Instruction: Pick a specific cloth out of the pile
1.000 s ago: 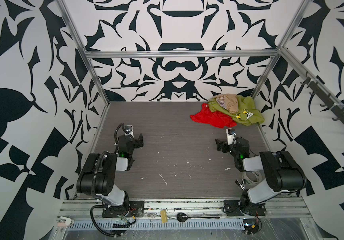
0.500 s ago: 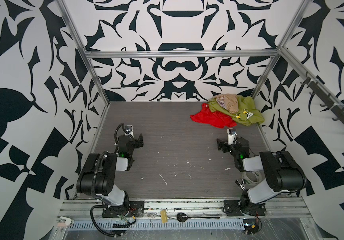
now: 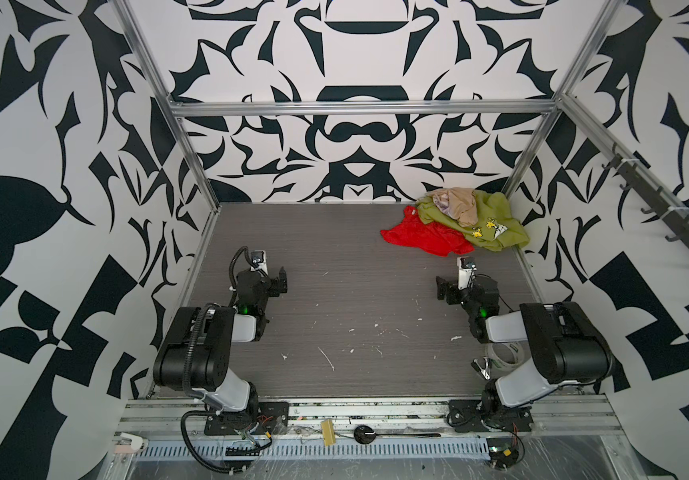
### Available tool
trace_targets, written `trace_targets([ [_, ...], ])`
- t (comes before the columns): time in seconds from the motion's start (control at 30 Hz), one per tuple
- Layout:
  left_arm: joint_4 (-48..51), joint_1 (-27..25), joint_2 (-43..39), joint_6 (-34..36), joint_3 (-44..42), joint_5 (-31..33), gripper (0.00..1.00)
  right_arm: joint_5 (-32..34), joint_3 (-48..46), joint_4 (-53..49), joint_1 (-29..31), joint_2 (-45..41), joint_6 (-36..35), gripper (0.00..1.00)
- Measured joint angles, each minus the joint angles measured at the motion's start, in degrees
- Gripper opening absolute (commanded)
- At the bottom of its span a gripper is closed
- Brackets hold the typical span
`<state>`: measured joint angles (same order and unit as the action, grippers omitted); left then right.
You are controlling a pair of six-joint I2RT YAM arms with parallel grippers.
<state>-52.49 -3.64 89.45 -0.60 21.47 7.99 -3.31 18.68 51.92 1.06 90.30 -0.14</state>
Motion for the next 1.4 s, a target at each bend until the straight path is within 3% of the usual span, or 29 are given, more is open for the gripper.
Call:
trace_targets([
  [0.37, 0.8, 0.0, -0.1, -0.1, 0.0, 0.5, 1.00, 2.8, 0.1, -1.0, 0.0, -0.4, 1.3, 1.00],
  [0.73, 16.0, -2.5, -9.1, -0.3, 6.3, 6.6, 1.00, 5.6, 4.8, -15.6, 0.0, -15.8, 3.2, 1.00],
  [1.07, 32.4, -3.8, -13.8, -13.1, 18.5, 5.7, 1.00, 7.5, 13.4, -30.8, 0.0, -20.0, 13.7, 1.00],
  [1.4, 46.2, -5.6, -5.9, -28.2, 30.6, -1.4, 1.00, 3.5, 23.0, -41.2, 2.1, -14.2, 18.5, 1.00],
])
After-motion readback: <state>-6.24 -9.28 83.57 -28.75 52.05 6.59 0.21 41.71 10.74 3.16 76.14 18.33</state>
